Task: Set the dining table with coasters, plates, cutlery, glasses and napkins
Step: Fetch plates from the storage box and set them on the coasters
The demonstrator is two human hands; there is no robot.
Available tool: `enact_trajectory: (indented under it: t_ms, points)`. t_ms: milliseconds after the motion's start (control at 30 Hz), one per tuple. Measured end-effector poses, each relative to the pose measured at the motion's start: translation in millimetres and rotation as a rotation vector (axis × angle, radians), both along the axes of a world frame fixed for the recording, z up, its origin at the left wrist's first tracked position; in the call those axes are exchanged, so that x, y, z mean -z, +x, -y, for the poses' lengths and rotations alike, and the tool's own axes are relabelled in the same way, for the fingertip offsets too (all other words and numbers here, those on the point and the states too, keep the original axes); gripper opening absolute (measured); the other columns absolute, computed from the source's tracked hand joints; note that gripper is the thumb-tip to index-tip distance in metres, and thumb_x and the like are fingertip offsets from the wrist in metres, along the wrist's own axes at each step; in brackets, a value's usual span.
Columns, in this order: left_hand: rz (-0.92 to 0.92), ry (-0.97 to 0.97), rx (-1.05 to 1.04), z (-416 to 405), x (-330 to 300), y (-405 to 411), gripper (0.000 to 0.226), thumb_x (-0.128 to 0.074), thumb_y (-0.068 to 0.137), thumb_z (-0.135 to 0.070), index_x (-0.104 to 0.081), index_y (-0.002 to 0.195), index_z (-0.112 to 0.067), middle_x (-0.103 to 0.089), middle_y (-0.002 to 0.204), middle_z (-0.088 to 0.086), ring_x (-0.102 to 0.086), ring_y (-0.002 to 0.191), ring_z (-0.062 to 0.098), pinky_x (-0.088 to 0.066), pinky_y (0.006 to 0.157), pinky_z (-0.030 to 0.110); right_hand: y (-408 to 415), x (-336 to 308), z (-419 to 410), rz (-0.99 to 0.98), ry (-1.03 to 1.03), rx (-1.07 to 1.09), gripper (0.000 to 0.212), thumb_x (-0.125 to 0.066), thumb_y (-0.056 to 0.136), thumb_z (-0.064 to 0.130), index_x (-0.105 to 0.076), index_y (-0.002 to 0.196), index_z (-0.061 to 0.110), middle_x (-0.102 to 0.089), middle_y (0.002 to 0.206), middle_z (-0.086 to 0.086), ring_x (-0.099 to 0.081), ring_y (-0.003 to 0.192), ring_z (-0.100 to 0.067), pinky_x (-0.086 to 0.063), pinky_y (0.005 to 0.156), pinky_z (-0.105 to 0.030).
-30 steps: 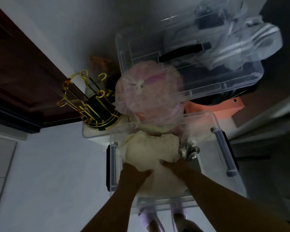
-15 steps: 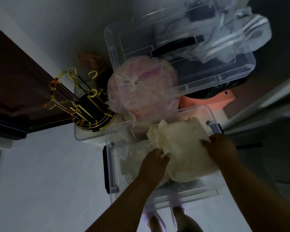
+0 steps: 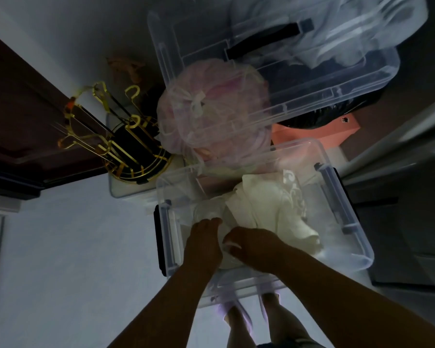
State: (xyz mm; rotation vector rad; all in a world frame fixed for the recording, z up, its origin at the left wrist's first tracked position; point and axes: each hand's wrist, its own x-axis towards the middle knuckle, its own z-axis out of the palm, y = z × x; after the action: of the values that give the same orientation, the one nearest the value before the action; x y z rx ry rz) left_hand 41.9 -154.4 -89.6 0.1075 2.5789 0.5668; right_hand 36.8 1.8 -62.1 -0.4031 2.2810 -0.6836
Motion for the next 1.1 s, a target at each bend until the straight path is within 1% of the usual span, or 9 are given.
enact_trajectory:
  t_ms: [200, 367, 433, 567, 633, 800, 933, 1033, 1100]
  points:
    - [0.035, -0.09, 0.142, 3, 6, -8, 0.073, -0.056, 0.086, -0.008, -0.028, 0.149, -0.029, -0.036, 0.146, 0.008, -0.038, 0.131, 0.028, -0.032, 0.109, 0.034, -9, 12, -55, -0.08, 0.316, 0.251, 0.044, -0.026, 0.103, 0.04, -0.049, 0.132, 0.017, -0.054, 0.131, -0.007, -0.055, 0.117, -0.023, -0.043, 0.098, -0.033]
    - [0.061, -0.042, 0.146, 3, 6, -16, 0.076, -0.059, 0.084, -0.01, -0.027, 0.149, -0.03, -0.033, 0.148, 0.006, -0.036, 0.132, 0.026, -0.032, 0.11, 0.034, -18, 35, -88, 0.233, 0.51, 0.345, 0.046, -0.021, 0.103, 0.037, -0.04, 0.139, 0.015, -0.05, 0.132, -0.016, -0.051, 0.118, -0.035, -0.042, 0.099, -0.046]
    - [0.075, 0.024, 0.077, 4, 3, -17, 0.074, -0.058, 0.082, -0.007, -0.029, 0.149, -0.025, -0.04, 0.144, 0.007, -0.036, 0.132, 0.026, -0.033, 0.108, 0.032, -20, 34, -84, 0.081, 0.576, 0.425, 0.054, -0.019, 0.098, 0.05, -0.051, 0.127, 0.017, -0.058, 0.118, -0.012, -0.056, 0.106, -0.031, -0.047, 0.089, -0.043]
    - [0.149, 0.057, -0.026, 5, -1, -16, 0.082, -0.061, 0.079, -0.004, -0.024, 0.15, -0.019, -0.043, 0.138, 0.011, -0.04, 0.128, 0.026, -0.04, 0.103, 0.033, -21, 16, -43, -0.459, 0.164, 0.583, 0.037, -0.048, 0.095, 0.038, -0.066, 0.102, 0.007, -0.066, 0.096, -0.013, -0.062, 0.09, -0.03, -0.048, 0.079, -0.034]
    - [0.163, 0.062, -0.058, 8, 1, -17, 0.081, -0.062, 0.078, -0.002, -0.027, 0.149, -0.02, -0.044, 0.135, 0.012, -0.044, 0.124, 0.026, -0.044, 0.101, 0.034, -22, 13, -23, -0.357, 0.021, 0.472, 0.032, -0.055, 0.094, 0.034, -0.064, 0.111, 0.009, -0.065, 0.107, -0.009, -0.06, 0.099, -0.024, -0.043, 0.088, -0.03]
    - [0.05, 0.009, 0.008, 17, 7, -21, 0.051, -0.058, 0.087, -0.006, -0.05, 0.137, -0.017, -0.05, 0.128, 0.014, -0.049, 0.12, 0.026, -0.04, 0.102, 0.028, -22, 33, -11, -0.078, 0.114, 0.265, 0.044, -0.065, 0.086, 0.039, -0.057, 0.123, 0.017, -0.053, 0.128, -0.001, -0.048, 0.119, -0.017, -0.034, 0.102, -0.025]
    - [-0.088, 0.07, -0.027, 19, 12, -18, 0.047, -0.068, 0.073, 0.009, -0.066, 0.118, -0.009, -0.06, 0.112, 0.017, -0.059, 0.106, 0.034, -0.042, 0.094, 0.028, -15, 41, -10, -0.106, 0.101, 0.298, 0.048, -0.072, 0.08, 0.036, -0.056, 0.122, 0.018, -0.049, 0.129, -0.002, -0.046, 0.121, -0.017, -0.035, 0.103, -0.025]
    - [-0.178, 0.162, 0.045, 13, 19, -15, 0.058, -0.076, 0.058, 0.012, -0.066, 0.113, -0.004, -0.065, 0.108, 0.016, -0.059, 0.101, 0.037, -0.051, 0.091, 0.043, -13, 45, -13, -0.231, 0.114, 0.383, 0.079, -0.08, 0.068, 0.041, -0.044, 0.134, 0.018, -0.041, 0.132, -0.008, -0.044, 0.121, -0.024, -0.037, 0.102, -0.033]
    - [-0.139, 0.19, 0.0, 4, 11, -18, 0.061, -0.072, 0.071, -0.001, -0.055, 0.129, -0.008, -0.055, 0.126, 0.012, -0.045, 0.12, 0.032, -0.035, 0.103, 0.033, -12, 49, -16, -0.249, 0.141, 0.402, 0.101, -0.086, 0.057, 0.045, -0.037, 0.14, 0.015, -0.04, 0.132, -0.012, -0.045, 0.117, -0.028, -0.043, 0.097, -0.039]
